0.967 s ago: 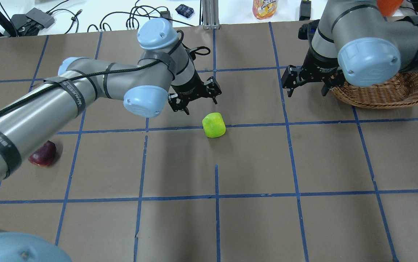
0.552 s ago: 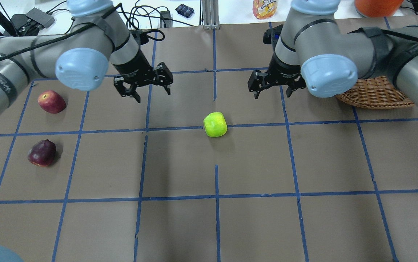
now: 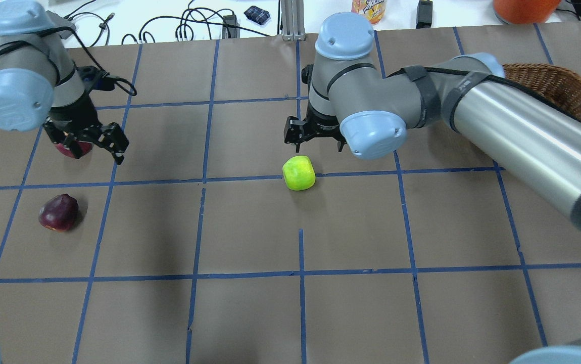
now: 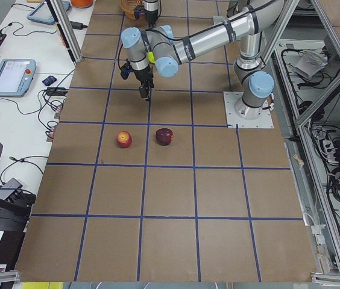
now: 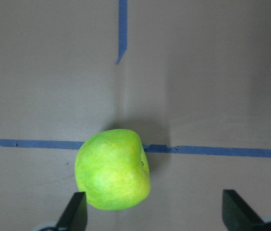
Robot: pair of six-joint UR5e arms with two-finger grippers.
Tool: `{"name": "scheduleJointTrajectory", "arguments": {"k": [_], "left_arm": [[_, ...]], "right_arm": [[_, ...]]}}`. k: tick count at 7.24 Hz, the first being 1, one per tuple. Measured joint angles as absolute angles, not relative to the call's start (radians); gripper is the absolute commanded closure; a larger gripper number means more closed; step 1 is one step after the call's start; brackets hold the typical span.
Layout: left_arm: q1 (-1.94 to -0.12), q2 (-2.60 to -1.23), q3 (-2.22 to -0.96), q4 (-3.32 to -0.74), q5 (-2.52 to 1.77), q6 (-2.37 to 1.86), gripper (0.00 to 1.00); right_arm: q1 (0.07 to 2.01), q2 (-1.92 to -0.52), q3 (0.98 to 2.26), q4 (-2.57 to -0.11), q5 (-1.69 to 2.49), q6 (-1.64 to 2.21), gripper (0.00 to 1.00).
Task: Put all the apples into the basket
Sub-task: 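Move the right gripper over the green apple while left reaches the dark apple, then grasp the green apple with right gripper while left grasps dark apple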
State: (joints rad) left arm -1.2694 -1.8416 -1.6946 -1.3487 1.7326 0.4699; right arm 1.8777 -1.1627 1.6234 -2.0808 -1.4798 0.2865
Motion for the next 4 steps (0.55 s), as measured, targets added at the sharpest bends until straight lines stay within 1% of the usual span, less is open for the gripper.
{"name": "scheduleJointTrajectory", "arguments": {"k": [2,4], "left_arm": [[-1.145,-1.866,-1.719,-1.310,1.794,0.676,0.06],[-1.080,-1.887,-1.769,-1.252,1.843,0.742,0.03]], "right_arm": [[1.911,-1.098,1.590,-2.089,-1.480,0.318,0.00],[1.917,-1.065,1.583,-2.090,-1.479,0.320,0.00]]}}
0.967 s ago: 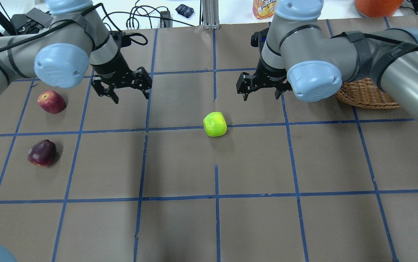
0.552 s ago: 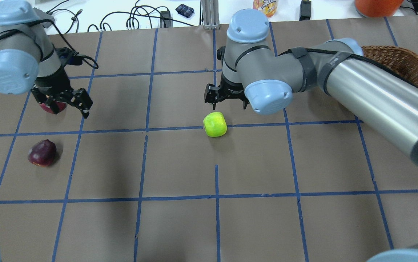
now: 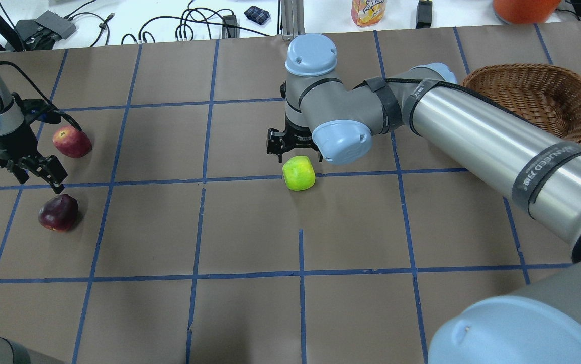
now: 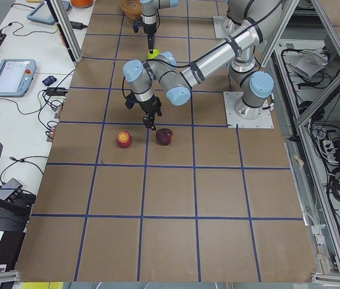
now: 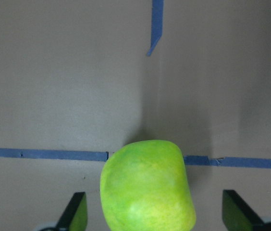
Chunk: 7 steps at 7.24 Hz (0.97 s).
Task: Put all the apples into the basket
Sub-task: 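Grasp the green apple with right gripper while left grasps dark apple, then carry green apple into basket with right while left carries dark apple centerward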
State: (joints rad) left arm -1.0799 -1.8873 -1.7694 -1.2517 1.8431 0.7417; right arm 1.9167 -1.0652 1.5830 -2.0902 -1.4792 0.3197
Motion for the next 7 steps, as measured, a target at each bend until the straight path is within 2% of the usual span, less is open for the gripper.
{"name": "scheduleJointTrajectory", "arguments": {"k": [4,5,6,7], "left_arm": [[-1.066,-1.943,-1.862,-1.142,1.855,0.746,0.04],[-1.066,-1.955,-1.874,-1.137,1.856,0.747,0.34],[-1.066,-1.961,-1.885,-1.125,1.855,0.749,0.69],[-1.066,-1.960,-1.889,-1.110,1.855,0.752,0.77]], "right_arm": [[1.919,-1.019,1.582,-2.092,-1.469,0.311,0.00],[1.919,-1.012,1.582,-2.093,-1.455,0.313,0.46],[1.919,-1.005,1.582,-2.093,-1.449,0.312,0.99],[1.918,-1.003,1.581,-2.094,-1.450,0.304,1.00]]}}
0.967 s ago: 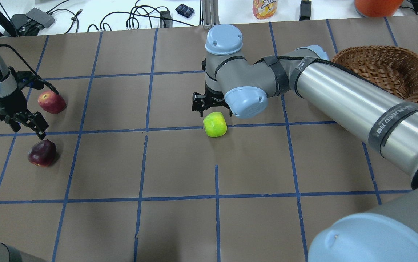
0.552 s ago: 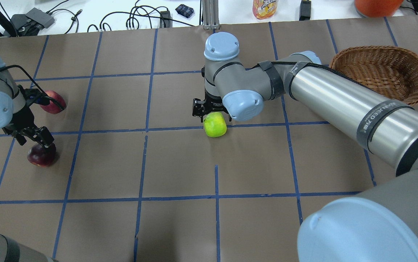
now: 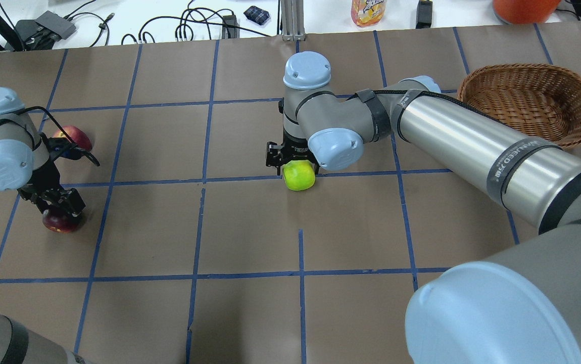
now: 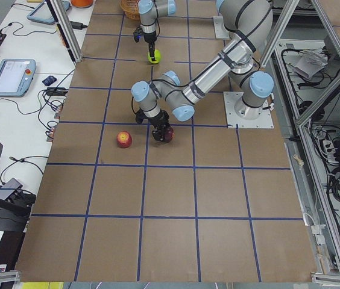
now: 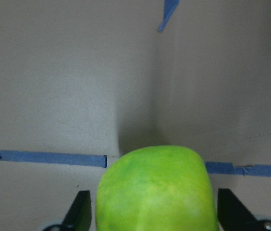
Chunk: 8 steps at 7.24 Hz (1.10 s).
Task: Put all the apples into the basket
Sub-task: 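Carry green apple into basket with right while left carries dark apple centerward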
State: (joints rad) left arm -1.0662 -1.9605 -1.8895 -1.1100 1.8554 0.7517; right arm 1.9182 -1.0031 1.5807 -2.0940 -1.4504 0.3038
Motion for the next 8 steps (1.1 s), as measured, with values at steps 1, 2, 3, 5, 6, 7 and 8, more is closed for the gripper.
{"name": "scheduleJointTrajectory", "arguments": {"k": [1,2,3,5,6,7,8], "left_arm": [[-1.068,-1.954,-1.889,-1.099,1.855,0.751,0.77],[-1.074,-1.942,-1.882,-1.096,1.850,0.741,0.77],[-1.088,-1.928,-1.861,-1.115,1.824,0.713,0.76],[-1.183,-1.889,-1.797,-1.235,1.722,0.543,0.76],[-1.264,-1.871,-1.776,-1.275,1.670,0.423,0.76],[-1.359,-1.865,-1.757,-1.288,1.624,0.267,0.76],[-1.457,-1.875,-1.722,-1.290,1.589,0.095,0.76]], "right_arm": [[1.917,-1.006,1.579,-2.094,-1.454,0.290,1.00],[1.912,-1.018,1.576,-2.094,-1.456,0.279,1.00],[1.900,-1.044,1.575,-2.089,-1.459,0.270,1.00],[1.804,-1.125,1.575,-2.023,-1.484,0.241,1.00],[1.723,-1.168,1.578,-1.971,-1.492,0.213,1.00],[1.634,-1.211,1.581,-1.921,-1.499,0.158,1.00],[1.540,-1.245,1.579,-1.882,-1.520,0.085,1.00]]}}
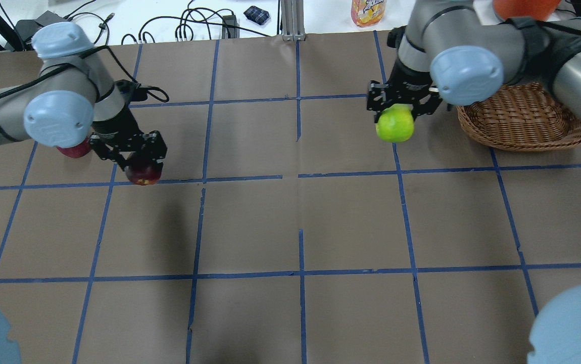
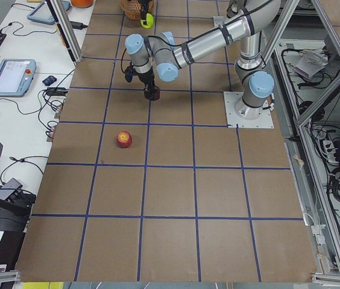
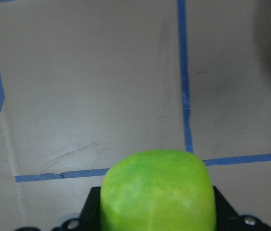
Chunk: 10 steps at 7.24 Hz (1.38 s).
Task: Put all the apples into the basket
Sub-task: 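Carry green apple into basket with right while left carries dark apple centerward, then release green apple in basket while left sets dark apple at center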
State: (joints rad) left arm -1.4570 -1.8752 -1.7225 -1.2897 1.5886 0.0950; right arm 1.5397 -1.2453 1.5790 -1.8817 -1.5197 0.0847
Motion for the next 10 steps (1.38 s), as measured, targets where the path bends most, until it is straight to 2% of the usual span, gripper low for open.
{"name": "scheduleJointTrajectory", "arguments": {"k": [3,4,5,6,9,10], "left_arm": [[-1.727,-1.966,-1.626,-1.197,1.464,-0.392,0.75],[-1.801,-2.013,-1.622,-1.126,1.447,-0.489,0.67],[-1.846,-2.055,-1.621,-1.076,1.441,-0.538,0.52],[-1.875,-2.086,-1.623,-1.044,1.439,-0.564,0.01],[-1.905,-2.101,-1.620,-1.032,1.441,-0.552,0.00],[-1.893,-2.084,-1.613,-1.051,1.440,-0.532,0.00]], "right_arm": [[1.276,-1.264,1.575,-1.909,-1.585,-0.230,1.00],[1.223,-1.245,1.572,-1.960,-1.608,-0.307,1.00],[1.181,-1.210,1.555,-2.003,-1.640,-0.378,1.00],[1.142,-1.161,1.517,-2.028,-1.660,-0.435,1.00],[1.085,-1.022,1.406,-2.054,-1.696,-0.491,1.00],[1.079,-0.976,1.365,-2.056,-1.710,-0.489,0.80]]}}
